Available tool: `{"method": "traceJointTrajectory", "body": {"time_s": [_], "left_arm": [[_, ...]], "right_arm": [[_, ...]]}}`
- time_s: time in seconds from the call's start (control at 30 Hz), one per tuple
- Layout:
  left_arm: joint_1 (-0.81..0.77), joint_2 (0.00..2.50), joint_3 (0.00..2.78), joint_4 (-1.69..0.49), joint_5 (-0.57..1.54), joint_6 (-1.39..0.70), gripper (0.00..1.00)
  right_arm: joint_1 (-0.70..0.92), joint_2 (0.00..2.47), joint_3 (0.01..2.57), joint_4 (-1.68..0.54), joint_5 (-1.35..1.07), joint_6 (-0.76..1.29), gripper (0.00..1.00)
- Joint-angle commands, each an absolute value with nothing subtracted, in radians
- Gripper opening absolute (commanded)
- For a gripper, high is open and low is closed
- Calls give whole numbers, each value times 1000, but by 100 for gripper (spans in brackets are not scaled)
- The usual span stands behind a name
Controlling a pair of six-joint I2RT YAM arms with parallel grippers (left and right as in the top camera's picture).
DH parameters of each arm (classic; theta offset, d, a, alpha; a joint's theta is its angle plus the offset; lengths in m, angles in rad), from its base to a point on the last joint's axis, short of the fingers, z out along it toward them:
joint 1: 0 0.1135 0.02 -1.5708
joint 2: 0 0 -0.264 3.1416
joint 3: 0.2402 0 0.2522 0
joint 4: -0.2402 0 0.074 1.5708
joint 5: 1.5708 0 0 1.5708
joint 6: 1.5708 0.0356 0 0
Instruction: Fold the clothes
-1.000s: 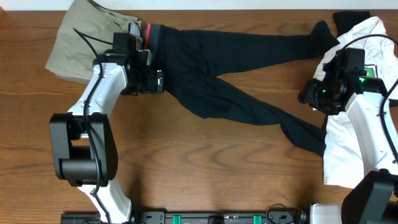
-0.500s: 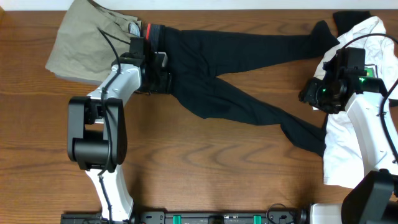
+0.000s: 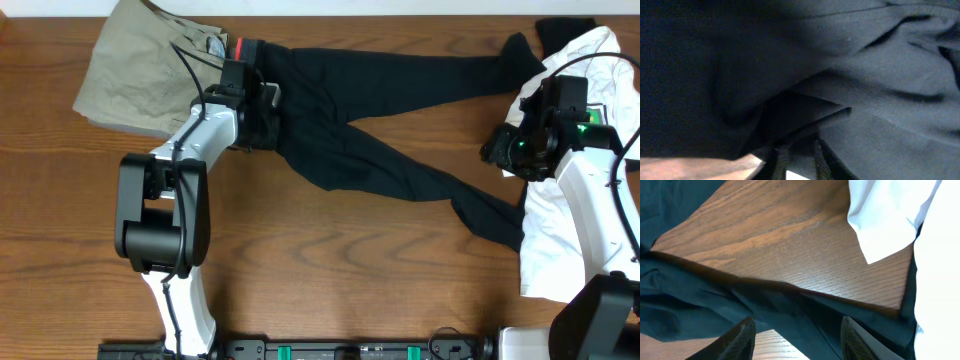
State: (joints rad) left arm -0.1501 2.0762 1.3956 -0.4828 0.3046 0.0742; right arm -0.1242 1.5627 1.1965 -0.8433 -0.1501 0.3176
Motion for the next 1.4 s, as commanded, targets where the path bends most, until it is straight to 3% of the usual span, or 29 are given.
{"method": "traceJointTrajectory", "body": {"time_s": [0.0, 0.27, 0.43, 0.47, 0.53, 0.63, 0.7, 1.0, 1.2, 1.37], "left_arm": [[-154, 2102, 1391, -511, 200, 21, 6], [-149, 2044, 1423, -726, 118, -89, 6], [-150, 1977, 1425, -706, 120, -110, 6], [-150, 1974, 1425, -688, 123, -110, 8], [-150, 1975, 1424, -648, 129, -109, 24], [-150, 1989, 1422, -593, 166, -73, 38], [-150, 2001, 1422, -559, 204, -38, 40], [-150, 2080, 1421, -461, 284, 38, 38], [-150, 2122, 1417, -463, 303, 41, 10], [-150, 2131, 1417, -517, 303, 41, 9]], "right_arm": [[-117, 1562, 1203, -842, -159, 314, 53], [-117, 1562, 1203, -841, -158, 314, 53], [-117, 1562, 1203, -830, -159, 314, 53], [-117, 1562, 1203, -829, -159, 314, 53], [-117, 1562, 1203, -830, -159, 314, 53], [-117, 1562, 1203, -831, -159, 314, 53], [-117, 1562, 1203, -831, -159, 314, 53], [-117, 1562, 1203, -830, -162, 314, 53], [-117, 1562, 1203, -831, -163, 314, 53], [-117, 1562, 1203, -831, -163, 314, 53]]}}
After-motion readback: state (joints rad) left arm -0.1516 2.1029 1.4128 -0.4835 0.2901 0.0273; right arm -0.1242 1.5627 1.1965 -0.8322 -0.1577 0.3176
